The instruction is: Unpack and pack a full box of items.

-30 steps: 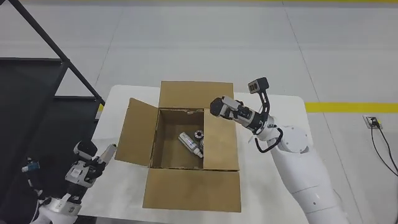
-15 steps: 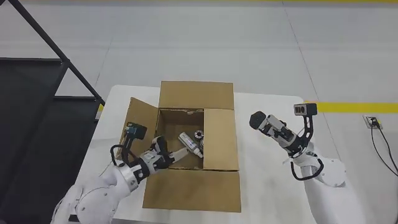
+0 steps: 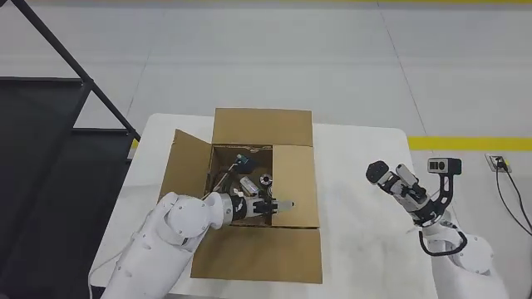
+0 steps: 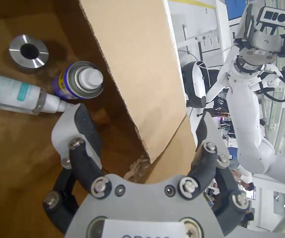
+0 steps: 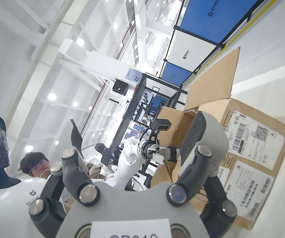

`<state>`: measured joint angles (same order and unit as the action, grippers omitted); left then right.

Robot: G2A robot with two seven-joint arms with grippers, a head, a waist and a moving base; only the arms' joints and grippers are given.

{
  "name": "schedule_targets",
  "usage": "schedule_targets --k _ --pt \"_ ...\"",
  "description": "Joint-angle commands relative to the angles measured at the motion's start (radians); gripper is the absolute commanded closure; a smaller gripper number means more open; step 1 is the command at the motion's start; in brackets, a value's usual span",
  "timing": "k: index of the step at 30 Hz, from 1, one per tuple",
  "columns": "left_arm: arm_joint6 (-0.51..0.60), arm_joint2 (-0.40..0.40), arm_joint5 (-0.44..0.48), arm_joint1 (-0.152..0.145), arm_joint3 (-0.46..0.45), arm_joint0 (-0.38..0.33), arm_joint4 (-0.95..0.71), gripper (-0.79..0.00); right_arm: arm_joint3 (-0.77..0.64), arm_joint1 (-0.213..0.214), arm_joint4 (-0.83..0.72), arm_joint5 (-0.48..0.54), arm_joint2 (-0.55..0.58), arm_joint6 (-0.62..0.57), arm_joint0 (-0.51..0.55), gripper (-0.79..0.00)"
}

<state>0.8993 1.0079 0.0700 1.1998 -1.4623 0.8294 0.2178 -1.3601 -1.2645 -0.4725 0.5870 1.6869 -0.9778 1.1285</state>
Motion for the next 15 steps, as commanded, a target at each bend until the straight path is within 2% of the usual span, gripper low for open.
schedule_targets --k 1,7,15 --pt "-0.012 -0.013 0.013 0.006 0.017 -0.015 -0.017 -0.785 0.004 0.003 -0.001 -0.004 -0.001 0.000 -0.004 -0.785" --pt "-0.045 -0.007 0.066 0.007 -0.011 -0.013 -0.024 -0.785 0.028 0.010 -0.014 -0.015 -0.009 -0.001 -0.028 -0.785" --pt "-0.073 0.025 0.112 -0.004 -0.158 0.050 -0.022 -0.785 0.055 0.016 -0.079 -0.003 -0.018 -0.006 -0.048 -0.785"
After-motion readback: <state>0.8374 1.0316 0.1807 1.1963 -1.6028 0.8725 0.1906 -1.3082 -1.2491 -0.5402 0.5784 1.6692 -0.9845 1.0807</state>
